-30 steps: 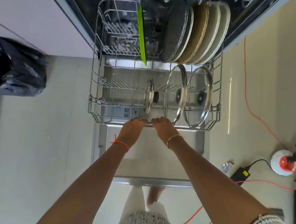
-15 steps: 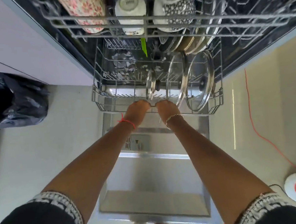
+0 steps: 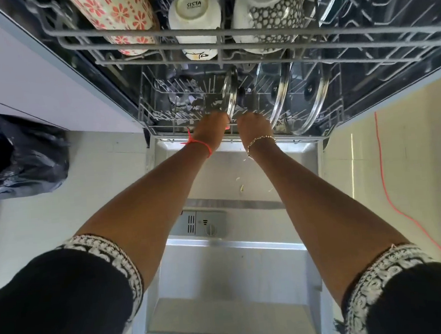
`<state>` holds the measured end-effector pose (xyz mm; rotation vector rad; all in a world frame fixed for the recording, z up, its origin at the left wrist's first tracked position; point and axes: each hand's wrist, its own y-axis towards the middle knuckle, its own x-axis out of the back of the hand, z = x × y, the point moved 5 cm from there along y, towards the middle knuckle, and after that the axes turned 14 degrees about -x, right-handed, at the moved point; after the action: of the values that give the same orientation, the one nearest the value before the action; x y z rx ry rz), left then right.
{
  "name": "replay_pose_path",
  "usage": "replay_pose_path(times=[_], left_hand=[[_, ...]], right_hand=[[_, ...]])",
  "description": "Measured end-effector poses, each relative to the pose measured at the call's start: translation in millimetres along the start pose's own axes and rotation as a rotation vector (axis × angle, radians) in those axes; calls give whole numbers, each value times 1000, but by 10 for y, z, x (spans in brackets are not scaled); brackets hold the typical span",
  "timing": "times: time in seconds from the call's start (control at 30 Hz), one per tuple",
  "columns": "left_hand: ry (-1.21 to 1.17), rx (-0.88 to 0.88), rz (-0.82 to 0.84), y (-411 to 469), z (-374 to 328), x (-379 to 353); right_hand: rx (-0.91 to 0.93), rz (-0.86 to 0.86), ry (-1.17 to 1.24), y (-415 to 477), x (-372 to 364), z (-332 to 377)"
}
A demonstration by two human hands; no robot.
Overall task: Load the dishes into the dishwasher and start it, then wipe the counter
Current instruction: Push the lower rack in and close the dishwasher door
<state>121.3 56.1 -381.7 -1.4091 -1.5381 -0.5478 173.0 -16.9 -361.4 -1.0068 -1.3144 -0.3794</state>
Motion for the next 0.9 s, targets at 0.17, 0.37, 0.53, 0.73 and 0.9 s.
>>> replay_pose_path(times=[0.17, 0.37, 0.53, 0.73, 0.9], left_hand=[[-5, -15, -21, 169, 48, 110], [-18, 14, -35, 362, 60, 229], [17, -8, -58, 412, 96, 219], [-1, -7, -72, 406, 124, 171], [-1, -113, -35, 303, 159, 53]], right_hand=[[-13, 6, 22, 203, 78, 16], [-22, 24, 75, 417, 198, 8], [-20, -13, 61, 452, 195, 13], [-11, -9, 56, 461, 144, 23], [-14, 38, 108, 526, 24, 23]])
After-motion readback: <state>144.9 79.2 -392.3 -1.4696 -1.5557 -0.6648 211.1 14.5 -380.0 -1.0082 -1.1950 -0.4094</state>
